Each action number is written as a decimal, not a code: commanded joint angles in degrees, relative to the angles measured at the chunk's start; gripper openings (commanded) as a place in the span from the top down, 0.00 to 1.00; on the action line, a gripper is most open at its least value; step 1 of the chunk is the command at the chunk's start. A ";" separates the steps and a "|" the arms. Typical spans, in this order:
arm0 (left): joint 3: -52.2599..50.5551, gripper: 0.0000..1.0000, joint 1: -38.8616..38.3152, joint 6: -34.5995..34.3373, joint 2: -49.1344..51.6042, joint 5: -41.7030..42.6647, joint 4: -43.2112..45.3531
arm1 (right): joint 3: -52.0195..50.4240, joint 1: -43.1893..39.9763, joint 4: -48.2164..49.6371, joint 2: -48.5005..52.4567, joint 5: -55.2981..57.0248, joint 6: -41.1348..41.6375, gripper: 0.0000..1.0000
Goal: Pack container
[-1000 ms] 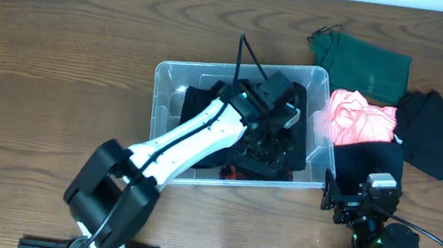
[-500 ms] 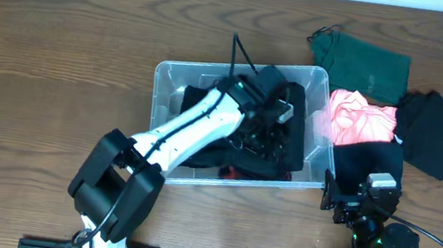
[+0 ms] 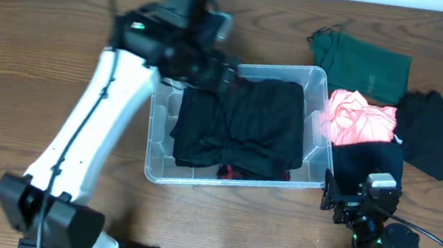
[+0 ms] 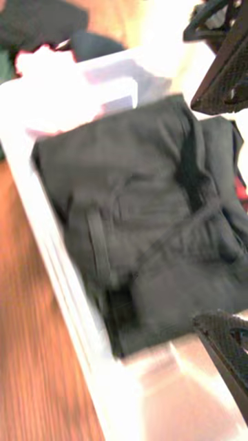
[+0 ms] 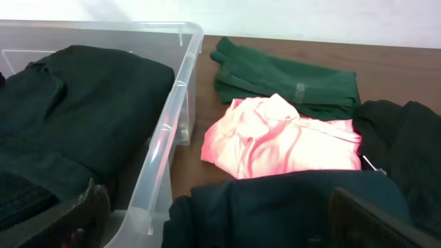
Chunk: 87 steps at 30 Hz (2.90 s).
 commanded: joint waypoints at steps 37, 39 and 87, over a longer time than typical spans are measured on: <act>-20.65 0.46 7.80 0.24 5.62 -21.88 8.41 | -0.13 -0.37 -0.46 -0.24 0.11 0.13 0.01; -20.65 0.60 7.78 0.24 6.21 -21.88 9.16 | -0.13 -0.37 -0.48 -0.24 0.11 0.13 0.01; -16.94 0.16 17.40 0.17 5.77 -17.57 27.74 | -0.13 -0.37 -0.46 -0.24 0.11 0.13 0.01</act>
